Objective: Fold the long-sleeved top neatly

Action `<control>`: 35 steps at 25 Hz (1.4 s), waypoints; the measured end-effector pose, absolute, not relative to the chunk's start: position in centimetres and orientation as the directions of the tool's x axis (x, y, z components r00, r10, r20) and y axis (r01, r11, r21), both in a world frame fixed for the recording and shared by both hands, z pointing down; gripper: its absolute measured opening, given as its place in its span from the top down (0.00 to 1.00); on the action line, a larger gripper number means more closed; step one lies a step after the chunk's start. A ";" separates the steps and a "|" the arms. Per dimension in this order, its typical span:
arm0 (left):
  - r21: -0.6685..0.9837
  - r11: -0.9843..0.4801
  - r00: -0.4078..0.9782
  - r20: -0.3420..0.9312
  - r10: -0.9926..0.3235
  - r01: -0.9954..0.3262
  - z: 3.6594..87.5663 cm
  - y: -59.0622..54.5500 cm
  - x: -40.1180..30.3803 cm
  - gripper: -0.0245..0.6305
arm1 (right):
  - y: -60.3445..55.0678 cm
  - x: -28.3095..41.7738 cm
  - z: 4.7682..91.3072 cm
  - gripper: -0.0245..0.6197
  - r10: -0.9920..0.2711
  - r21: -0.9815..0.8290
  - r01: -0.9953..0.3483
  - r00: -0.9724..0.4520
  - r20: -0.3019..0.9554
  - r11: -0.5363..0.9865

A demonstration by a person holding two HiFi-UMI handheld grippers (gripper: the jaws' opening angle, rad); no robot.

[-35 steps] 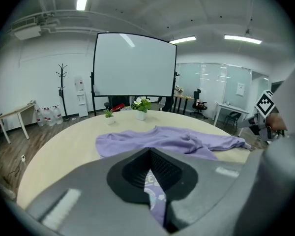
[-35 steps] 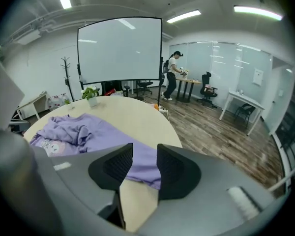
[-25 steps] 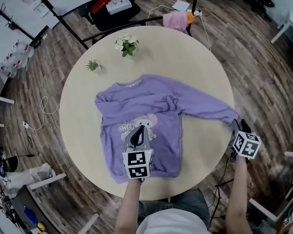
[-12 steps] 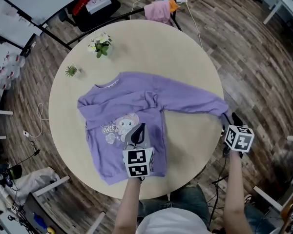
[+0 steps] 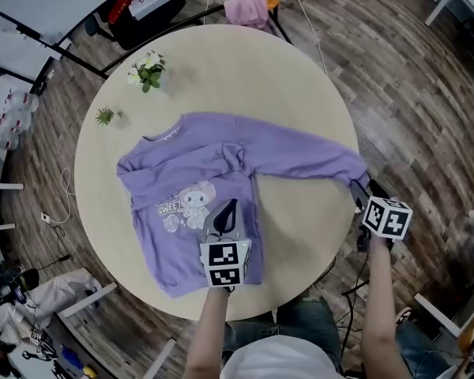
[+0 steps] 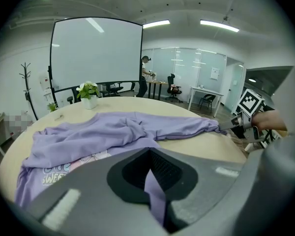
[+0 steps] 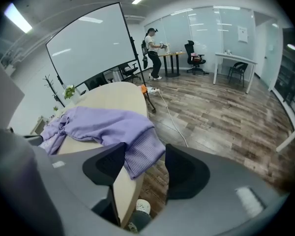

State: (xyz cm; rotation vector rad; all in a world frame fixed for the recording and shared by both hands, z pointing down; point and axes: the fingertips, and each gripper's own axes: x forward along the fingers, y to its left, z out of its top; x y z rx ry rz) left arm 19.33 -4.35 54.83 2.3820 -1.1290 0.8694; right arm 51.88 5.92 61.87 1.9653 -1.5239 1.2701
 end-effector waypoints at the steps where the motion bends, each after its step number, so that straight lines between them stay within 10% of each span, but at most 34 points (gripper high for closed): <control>1: 0.060 -0.615 0.489 0.668 -0.561 -0.787 54.9 -4.2 19.4 0.95 | 5.9 51.9 62.0 0.51 -0.596 -0.272 -0.888 0.002 0.803 -0.370; 13: 0.047 -0.618 0.479 0.679 -0.556 -0.785 55.8 -3.3 19.4 0.95 | 4.9 50.5 61.9 0.63 -0.656 -0.418 -0.831 -0.089 0.750 -0.366; 17: 0.046 -0.605 0.470 0.677 -0.567 -0.795 55.7 -3.3 18.5 0.95 | 5.1 51.5 61.3 0.86 -0.653 -0.323 -0.878 -0.016 0.758 -0.354; 35: 0.063 -0.518 0.447 0.599 -0.664 -0.853 51.0 -4.6 11.8 0.95 | -1.3 47.1 50.7 0.87 -0.711 -0.100 -0.986 0.024 0.703 -0.132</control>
